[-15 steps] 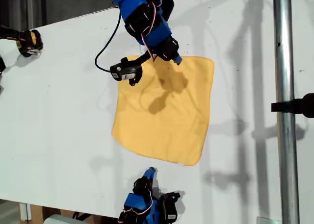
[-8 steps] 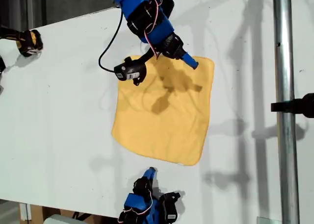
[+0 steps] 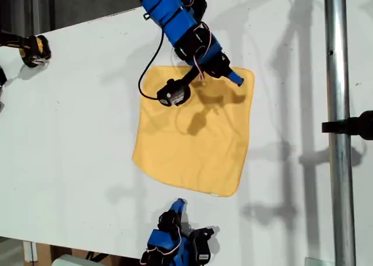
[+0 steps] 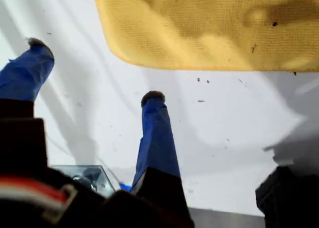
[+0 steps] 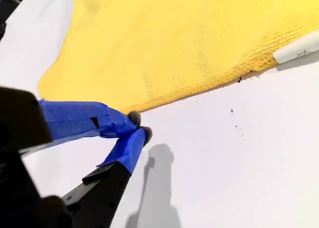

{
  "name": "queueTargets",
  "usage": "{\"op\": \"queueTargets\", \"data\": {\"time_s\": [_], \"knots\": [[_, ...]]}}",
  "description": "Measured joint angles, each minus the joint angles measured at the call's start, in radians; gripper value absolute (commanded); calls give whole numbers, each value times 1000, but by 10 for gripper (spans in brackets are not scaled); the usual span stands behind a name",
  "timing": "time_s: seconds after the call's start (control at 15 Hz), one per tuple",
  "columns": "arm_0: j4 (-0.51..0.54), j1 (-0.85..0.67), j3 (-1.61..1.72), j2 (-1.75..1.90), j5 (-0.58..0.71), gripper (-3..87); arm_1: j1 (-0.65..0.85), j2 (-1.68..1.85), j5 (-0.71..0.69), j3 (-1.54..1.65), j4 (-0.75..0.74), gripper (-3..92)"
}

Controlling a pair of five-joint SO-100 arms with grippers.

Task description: Grasp corners of a towel and fold twice.

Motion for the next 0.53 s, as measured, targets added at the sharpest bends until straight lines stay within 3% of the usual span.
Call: {"op": "queueTargets", "data": {"time_s": [0.53], "knots": [[0, 0, 0, 0, -6, -11, -66, -163, 121, 98, -215, 370]]}}
